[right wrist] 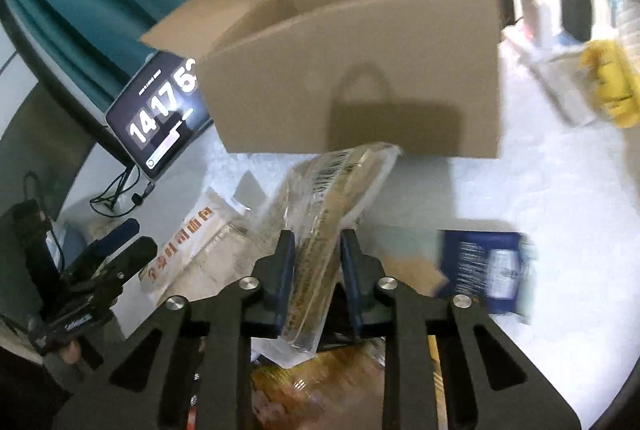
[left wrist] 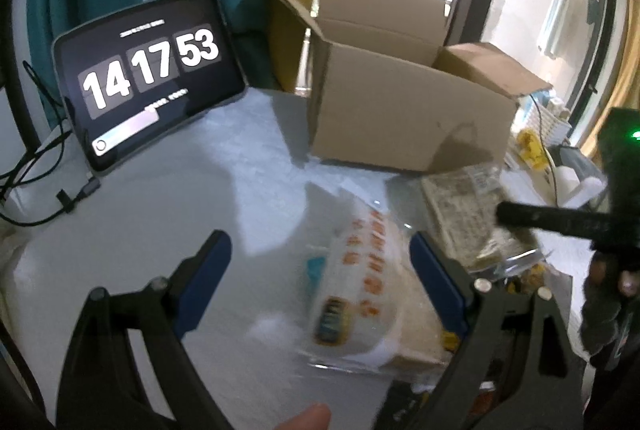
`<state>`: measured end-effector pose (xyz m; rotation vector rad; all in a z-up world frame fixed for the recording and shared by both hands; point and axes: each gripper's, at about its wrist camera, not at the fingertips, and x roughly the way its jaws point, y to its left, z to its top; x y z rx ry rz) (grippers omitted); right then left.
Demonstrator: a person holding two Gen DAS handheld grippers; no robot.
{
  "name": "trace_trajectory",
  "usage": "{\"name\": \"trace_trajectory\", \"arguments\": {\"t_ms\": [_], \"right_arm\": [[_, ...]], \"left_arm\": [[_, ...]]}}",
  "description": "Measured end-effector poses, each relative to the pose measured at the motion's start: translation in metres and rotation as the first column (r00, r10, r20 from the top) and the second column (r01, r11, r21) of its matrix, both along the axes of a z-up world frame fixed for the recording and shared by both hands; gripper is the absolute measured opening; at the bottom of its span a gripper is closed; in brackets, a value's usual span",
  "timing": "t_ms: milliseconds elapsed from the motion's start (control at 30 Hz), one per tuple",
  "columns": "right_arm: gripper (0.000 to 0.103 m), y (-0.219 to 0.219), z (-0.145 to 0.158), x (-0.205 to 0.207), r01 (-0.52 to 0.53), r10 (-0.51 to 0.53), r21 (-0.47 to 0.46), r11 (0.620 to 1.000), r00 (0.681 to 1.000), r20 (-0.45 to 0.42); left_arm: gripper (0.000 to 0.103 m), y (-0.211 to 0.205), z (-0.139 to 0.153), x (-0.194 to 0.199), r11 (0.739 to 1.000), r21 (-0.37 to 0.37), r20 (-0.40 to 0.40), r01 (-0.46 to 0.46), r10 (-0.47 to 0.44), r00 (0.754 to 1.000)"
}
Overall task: Organize snacks
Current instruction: 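Grasp the white bread loaf bag with the left tool while the right tool grasps a clear bread packet, then lower both bread bags into the box and open both tools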
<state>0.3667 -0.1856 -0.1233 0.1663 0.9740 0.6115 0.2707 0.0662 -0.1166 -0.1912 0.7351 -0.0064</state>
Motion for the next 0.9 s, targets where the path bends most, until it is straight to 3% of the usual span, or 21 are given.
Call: {"name": "trace_trajectory", "arguments": {"t_ms": [200, 333, 433, 533, 733, 900], "right_arm": [[0.024, -0.054, 0.022, -0.026, 0.079, -0.078, -0.018, 0.997, 0.993, 0.090], [0.023, -0.091, 0.031, -0.038, 0.144, -0.139, -0.021, 0.989, 0.979, 0.145], [0.022, -0.110, 0.033, -0.041, 0.175, -0.171, -0.010, 0.984, 0.972, 0.163], [0.022, -0.121, 0.035, -0.041, 0.188, -0.186, 0.003, 0.982, 0.967, 0.175], [0.022, -0.127, 0.047, -0.045, 0.184, -0.185, 0.026, 0.983, 0.958, 0.221], [0.022, -0.117, 0.070, -0.048, 0.161, -0.163, 0.030, 0.986, 0.945, 0.283]], "left_arm": [[0.092, -0.033, -0.005, 0.006, 0.994, 0.018, -0.038, 0.106, -0.105, 0.994], [0.092, -0.054, -0.021, 0.024, 0.984, 0.092, -0.135, 0.155, -0.142, 0.981], [0.092, -0.060, -0.035, 0.033, 0.979, 0.104, -0.195, 0.173, -0.150, 0.969], [0.091, -0.058, -0.035, 0.033, 0.981, 0.096, -0.196, 0.166, -0.145, 0.970], [0.067, -0.055, -0.025, 0.027, 0.979, 0.104, -0.178, 0.176, -0.156, 0.972], [0.063, -0.045, -0.006, 0.018, 0.984, 0.084, -0.127, 0.158, -0.146, 0.981]]}}
